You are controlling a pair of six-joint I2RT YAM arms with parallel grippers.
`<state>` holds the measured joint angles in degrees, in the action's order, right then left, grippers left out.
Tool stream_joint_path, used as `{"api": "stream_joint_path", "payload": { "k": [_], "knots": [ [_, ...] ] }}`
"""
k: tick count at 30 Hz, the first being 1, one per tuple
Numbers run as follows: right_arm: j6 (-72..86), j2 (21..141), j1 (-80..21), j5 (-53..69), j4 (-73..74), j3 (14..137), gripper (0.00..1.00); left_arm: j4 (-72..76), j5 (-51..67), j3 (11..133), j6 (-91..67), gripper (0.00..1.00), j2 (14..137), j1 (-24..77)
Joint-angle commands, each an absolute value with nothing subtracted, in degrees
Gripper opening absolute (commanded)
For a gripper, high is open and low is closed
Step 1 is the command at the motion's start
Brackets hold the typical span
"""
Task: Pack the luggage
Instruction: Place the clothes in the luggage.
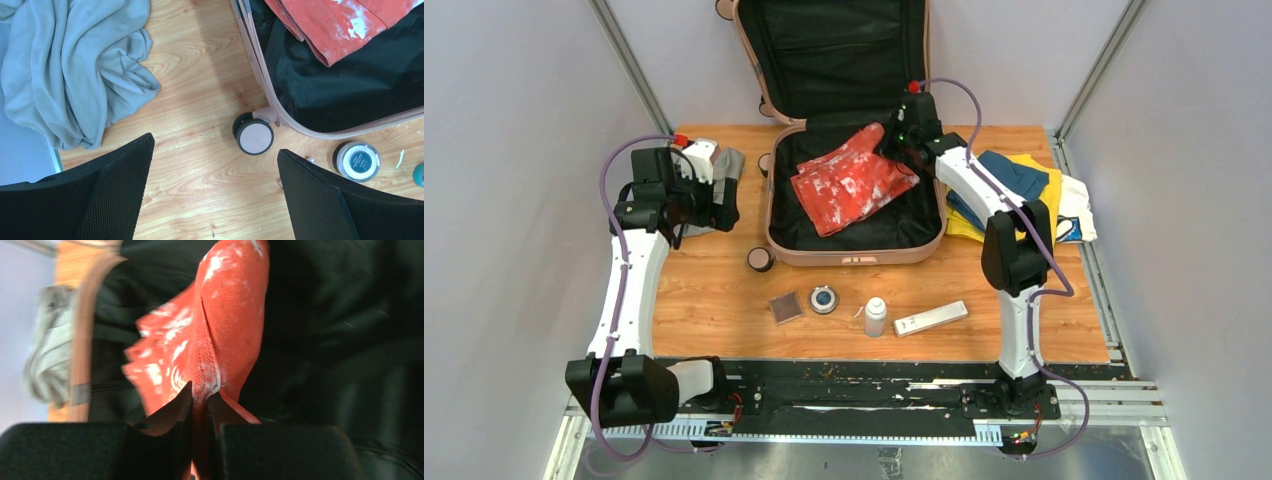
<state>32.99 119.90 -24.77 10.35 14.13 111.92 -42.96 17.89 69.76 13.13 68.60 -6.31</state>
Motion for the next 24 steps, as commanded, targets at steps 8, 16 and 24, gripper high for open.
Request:
{"api": "stream_joint_path", "payload": {
  "k": [8,16,24],
  "knots": [
    [45.8,116.2,-25.7,-10.2,18.4,100.8,0.0,-43.6,19.4,70.2,12.5,1.0,67.6,-6.6],
    [61.3,117.7,-30.6,-13.9,24.8,101.6,0.0,-43.6,20.4,69.6,12.0,1.0,67.1,-6.6],
    [78.5,116.1,-35.3,-11.3,24.5,99.7,0.0,-43.6,20.8,68.3,12.0,1.0,66.4,-6.6]
  ]
}}
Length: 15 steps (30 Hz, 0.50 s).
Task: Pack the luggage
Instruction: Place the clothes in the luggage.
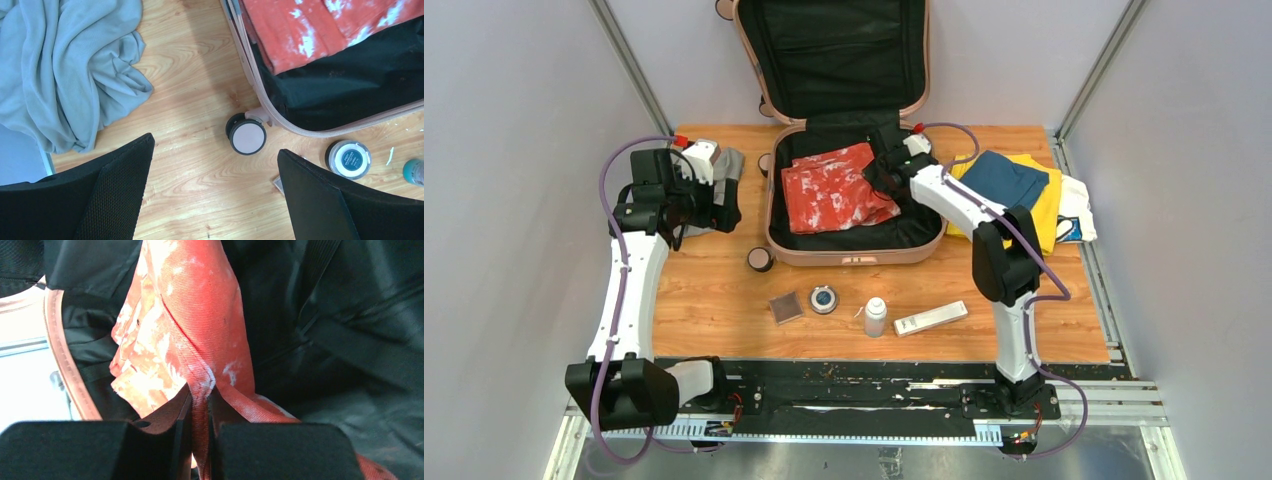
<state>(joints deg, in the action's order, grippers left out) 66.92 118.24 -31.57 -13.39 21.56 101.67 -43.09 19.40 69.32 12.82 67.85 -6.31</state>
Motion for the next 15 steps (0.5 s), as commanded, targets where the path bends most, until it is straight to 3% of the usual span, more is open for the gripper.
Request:
{"api": "stream_joint_path", "payload": {
  "k": [1,10,11,13,15],
  "knots": [
    [80.5,115.9,-35.2,-11.5,24.5,98.2,0.0,-43.6,20.9,68.1,11.9,1.0,66.3,-6.6],
    [79.9,113.0,-32.7,-16.8,25.9,88.8,0.0,-43.6,21.3,67.3,12.8,1.0,64.2,-6.6],
    [78.4,113.6,-32.6,-17.0,27.1,89.5,0.04,-43.5,21.4,67.4,12.8,1.0,64.2,-6.6],
    [74.5,115.2,-32.0,-16.8,29.5,92.8,0.36,-43.6,21.4,67.4,12.9,1.0,64.1,-6.6],
    [67.6,117.1,-31.1,-15.9,30.7,97.1,0.6,-43.6,21.3,67.3,12.9,1.0,63.8,-6.6]
  ]
}}
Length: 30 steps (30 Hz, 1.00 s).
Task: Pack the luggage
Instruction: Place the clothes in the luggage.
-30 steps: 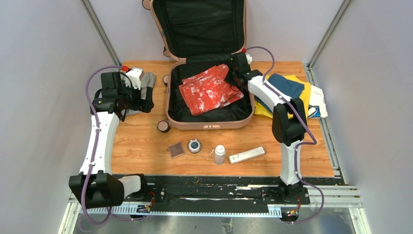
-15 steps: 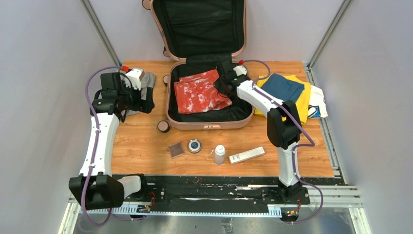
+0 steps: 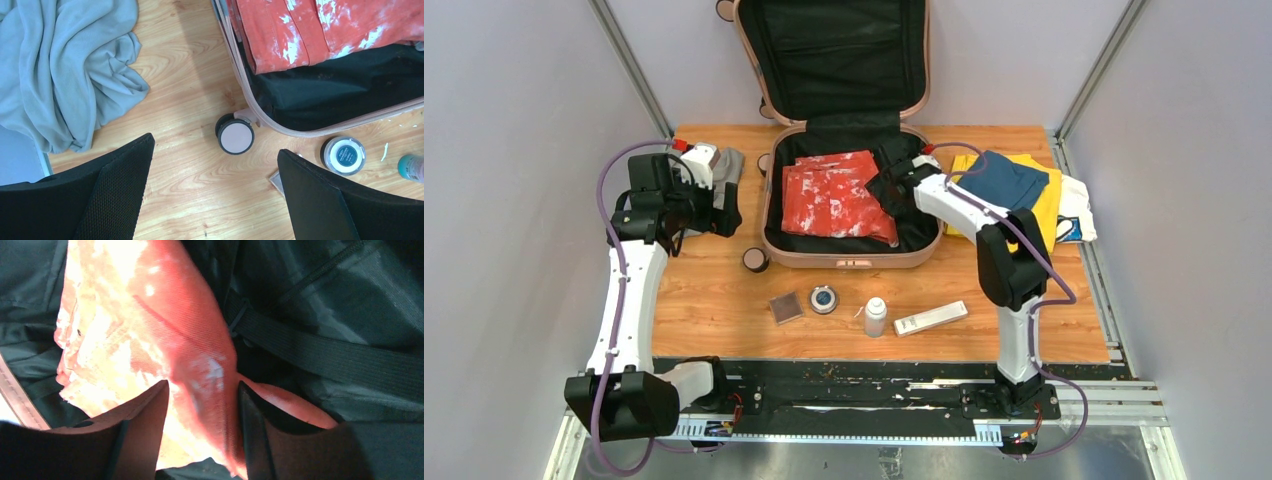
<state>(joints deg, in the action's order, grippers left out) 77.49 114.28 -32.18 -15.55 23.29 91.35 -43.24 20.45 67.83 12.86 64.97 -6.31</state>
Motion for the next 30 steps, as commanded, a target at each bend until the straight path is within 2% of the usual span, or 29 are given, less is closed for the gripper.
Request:
{"api": "stream_joint_path", "payload": {
  "k": [1,3,4,8,14,16,20,23,30],
  "knots": [
    [64.2,118.5,-30.6,-15.2,32.5,100.3,0.69,-43.6,21.3,67.2,13.0,1.0,63.6,-6.6],
    [56.8,120.9,-29.8,-14.0,35.9,107.2,0.87,-43.6,21.4,67.0,13.4,1.0,63.3,-6.6],
    [53.7,122.2,-29.5,-14.3,38.3,110.5,0.91,-43.6,21.4,67.0,13.4,1.0,63.2,-6.6],
    [44.7,120.4,-28.3,-15.4,42.7,115.8,0.92,-43.6,21.8,67.3,13.2,1.0,63.6,-6.5],
    [39.4,111.7,-27.8,-2.7,33.4,105.2,0.66,-43.6,21.8,67.7,13.3,1.0,64.8,-6.6],
    [39.1,111.2,-27.6,3.9,31.0,102.5,0.55,-43.6,21.9,67.7,13.4,1.0,65.0,-6.6],
    [39.4,112.8,-27.2,12.9,26.9,98.0,0.42,-43.6,22.1,67.8,13.4,1.0,65.5,-6.6],
    [40.1,115.8,-26.0,15.2,25.2,95.5,0.38,-43.6,22.1,67.6,13.5,1.0,65.9,-6.6],
    [39.7,124.7,-22.2,15.9,24.7,95.3,0.37,-43.6,22.4,67.6,14.6,1.0,67.7,-6.6]
  ]
}}
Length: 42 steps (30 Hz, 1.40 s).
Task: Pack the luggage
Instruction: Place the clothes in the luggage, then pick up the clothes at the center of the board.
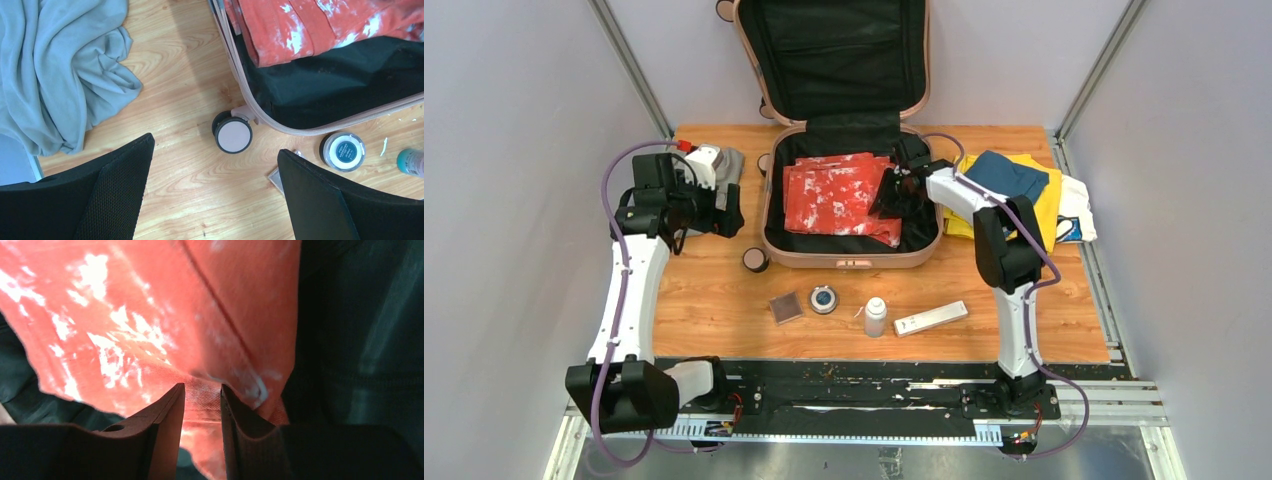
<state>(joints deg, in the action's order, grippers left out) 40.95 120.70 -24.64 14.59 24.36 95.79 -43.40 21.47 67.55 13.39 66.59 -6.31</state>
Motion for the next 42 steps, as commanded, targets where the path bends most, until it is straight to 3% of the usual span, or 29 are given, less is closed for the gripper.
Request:
{"api": "stream_joint_path", "payload": {
  "k": [1,8,17,25,33,38,42],
  "knots": [
    [39.0,125.1,-22.1,15.8,25.1,96.0,0.4,-43.6,22.5,67.7,14.8,1.0,68.0,-6.6],
    [34.2,118.4,-24.7,14.0,26.2,99.4,0.74,-43.6,22.3,68.4,15.5,1.0,70.0,-6.6],
    [31.9,116.9,-25.1,11.0,28.3,97.0,0.99,-43.7,21.4,70.2,15.5,1.0,69.9,-6.6],
    [26.5,104.3,-22.0,-3.5,34.0,100.4,1.0,-44.4,20.4,70.4,16.6,1.0,68.9,-6.6],
    [31.8,93.0,-4.3,-1.7,35.7,90.3,1.0,-44.4,21.1,69.8,16.5,1.0,68.9,-6.6],
    [34.9,90.9,3.8,0.7,33.4,81.4,0.96,-44.3,22.3,69.4,16.2,1.0,69.3,-6.5],
    [34.4,94.7,2.4,-4.0,34.2,84.7,0.95,-44.3,22.6,69.3,16.3,1.0,69.7,-6.6]
  ]
}}
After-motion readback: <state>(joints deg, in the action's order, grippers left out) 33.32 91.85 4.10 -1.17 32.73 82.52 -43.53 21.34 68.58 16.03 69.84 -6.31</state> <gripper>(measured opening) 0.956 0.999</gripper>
